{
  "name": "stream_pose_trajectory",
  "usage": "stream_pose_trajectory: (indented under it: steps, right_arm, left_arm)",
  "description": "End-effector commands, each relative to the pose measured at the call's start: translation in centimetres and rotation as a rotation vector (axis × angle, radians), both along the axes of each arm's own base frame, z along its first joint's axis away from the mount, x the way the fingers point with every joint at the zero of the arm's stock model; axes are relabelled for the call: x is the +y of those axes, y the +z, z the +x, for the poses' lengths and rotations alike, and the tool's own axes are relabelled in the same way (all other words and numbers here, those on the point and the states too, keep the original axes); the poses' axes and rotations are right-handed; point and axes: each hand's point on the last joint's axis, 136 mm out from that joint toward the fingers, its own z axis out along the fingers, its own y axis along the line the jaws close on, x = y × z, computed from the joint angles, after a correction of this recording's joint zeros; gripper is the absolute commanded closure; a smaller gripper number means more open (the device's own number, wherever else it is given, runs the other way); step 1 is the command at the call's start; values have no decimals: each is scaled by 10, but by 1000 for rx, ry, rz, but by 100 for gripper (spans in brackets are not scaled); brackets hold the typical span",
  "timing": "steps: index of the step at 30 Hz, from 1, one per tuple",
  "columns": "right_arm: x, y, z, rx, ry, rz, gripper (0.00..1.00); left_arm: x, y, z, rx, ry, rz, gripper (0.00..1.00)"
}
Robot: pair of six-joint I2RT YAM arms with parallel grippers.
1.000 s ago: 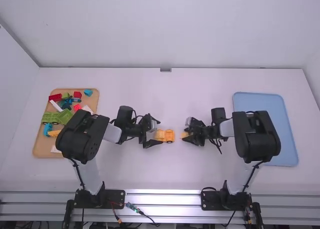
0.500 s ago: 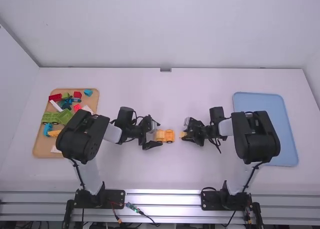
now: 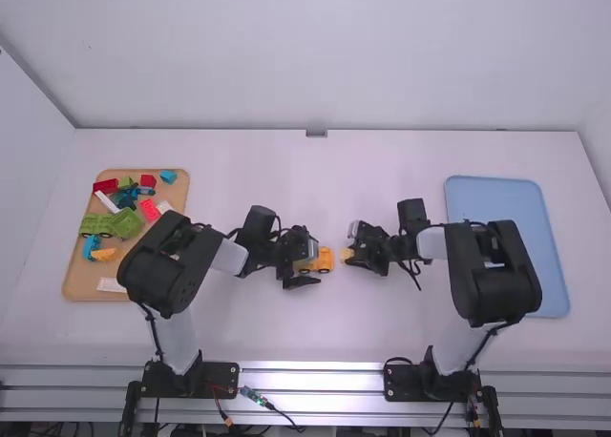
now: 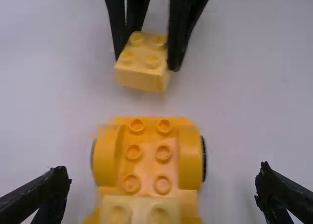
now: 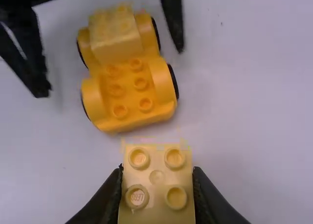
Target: Assemble lego blocks to make yellow taxi
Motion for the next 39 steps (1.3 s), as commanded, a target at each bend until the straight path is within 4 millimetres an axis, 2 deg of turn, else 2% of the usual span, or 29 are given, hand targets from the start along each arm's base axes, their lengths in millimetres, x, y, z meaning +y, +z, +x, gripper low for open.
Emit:
stream_pose_trajectory:
  steps: [1, 5, 9, 13, 15, 16, 23, 28, 31, 35, 39]
  right_arm:
    - [10, 13, -2, -53, 46, 13, 94]
    - [19, 17, -7, -67, 80, 19, 96]
    - [27, 23, -12, -71, 115, 65, 96]
    - [30, 27, -13, -85, 135, 93, 97]
    - [32, 28, -12, -91, 136, 97, 97]
    - [32, 28, -12, -91, 136, 97, 97]
    - [49, 30, -18, -110, 181, 100, 98]
    - [53, 29, -21, -111, 197, 102, 100]
    - [54, 22, -14, -88, 157, 105, 100]
    - [56, 11, -12, -69, 153, 118, 100]
    - [55, 10, -13, -63, 153, 116, 100]
  left_arm:
    - [1, -6, 4, -7, -2, 11, 1]
    - [0, -20, 7, 30, -5, 12, 2]
    - [-9, -21, 2, 68, -63, -54, 7]
    - [-8, -25, 7, 54, -48, -38, 12]
    - [-7, -26, 7, 57, -44, -31, 21]
    - [-7, -26, 7, 57, -44, -31, 21]
    - [-5, -29, 2, 18, -74, -19, 42]
    - [-5, -30, 2, 23, -73, -17, 41]
    - [-5, -29, 1, 23, -75, -19, 46]
    - [-5, -30, 1, 26, -74, -17, 47]
    - [-5, -29, 2, 23, -74, -19, 48]
